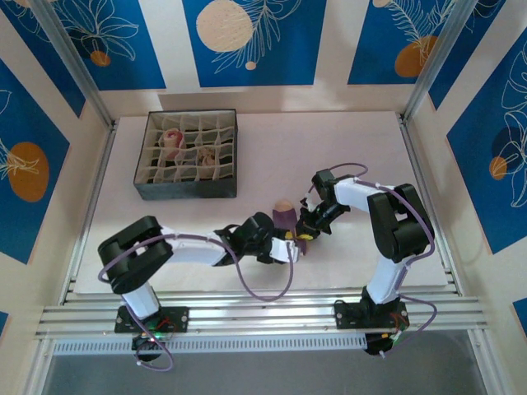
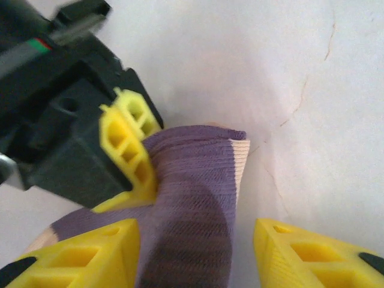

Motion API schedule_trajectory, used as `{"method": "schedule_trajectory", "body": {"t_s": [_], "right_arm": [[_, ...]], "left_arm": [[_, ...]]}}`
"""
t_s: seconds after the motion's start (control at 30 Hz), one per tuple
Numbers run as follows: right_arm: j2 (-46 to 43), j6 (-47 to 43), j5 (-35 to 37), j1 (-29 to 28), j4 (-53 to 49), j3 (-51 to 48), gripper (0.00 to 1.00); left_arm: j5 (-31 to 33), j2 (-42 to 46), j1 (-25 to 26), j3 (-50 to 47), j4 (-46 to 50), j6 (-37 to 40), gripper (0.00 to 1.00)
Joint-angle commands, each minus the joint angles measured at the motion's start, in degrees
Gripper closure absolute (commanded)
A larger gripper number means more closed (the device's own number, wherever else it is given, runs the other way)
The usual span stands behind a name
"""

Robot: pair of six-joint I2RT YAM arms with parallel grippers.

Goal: Roll the socks

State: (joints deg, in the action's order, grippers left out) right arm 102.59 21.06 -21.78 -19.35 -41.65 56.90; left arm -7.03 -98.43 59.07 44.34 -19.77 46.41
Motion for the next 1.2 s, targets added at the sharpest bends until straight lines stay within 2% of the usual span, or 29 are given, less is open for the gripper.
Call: {"method": "schedule_trajectory", "body": {"t_s": [0.0,0.03,0.1,0.17,0.23,0.27,0.37,0.5,0.63,0.87,1.17], "right_arm": [[0.6,-1.54,-2.75,-0.71,-1.04,0.37,0.95],[0.56,-1.91,-4.05,-0.61,-0.9,0.18,0.94],[0.36,-2.48,-6.78,-0.38,-0.56,-0.24,0.91],[-0.45,-2.6,-8.87,0.07,-0.12,-0.65,0.85],[-1.76,-2.32,-9.41,0.87,-0.1,-0.83,0.72],[-2.84,-1.92,-9.6,1.5,0.06,-0.83,0.68],[-6.18,0.38,-9.89,3.4,1.03,-0.25,0.64],[-7.38,1.68,-6.27,3.5,1.67,2.91,0.67],[-3.37,2.25,-6.5,2.16,3.61,5.46,0.72],[5.57,1.89,-6.52,-1.34,4.46,8.1,0.76],[9.15,2.84,-1.36,0.54,4.21,6.19,0.8]], "left_arm": [[2.94,-3.66,0.29,2.36,2.63,2.52,0.49],[3.51,-4.53,0.33,2.68,2.88,2.68,0.5],[4.03,-5.77,0.34,3.26,3.71,2.72,0.58],[3.4,-6.07,0.34,3.71,5.68,2.83,0.76],[2.72,-5.73,0.34,3.75,7.13,2.68,0.94],[2.55,-5.47,0.34,3.53,7.46,2.63,1.0],[1.94,-4.3,0.32,2.07,6.71,2.68,1.0],[1.06,-3.43,0.32,0.85,5.54,2.71,1.0],[0.73,-3.45,0.31,0.84,5.18,2.05,1.0],[0.47,-2.6,0.32,-0.47,3.45,0.87,1.0],[2.6,1.75,0.38,-3.82,0.52,-0.07,1.0]]}}
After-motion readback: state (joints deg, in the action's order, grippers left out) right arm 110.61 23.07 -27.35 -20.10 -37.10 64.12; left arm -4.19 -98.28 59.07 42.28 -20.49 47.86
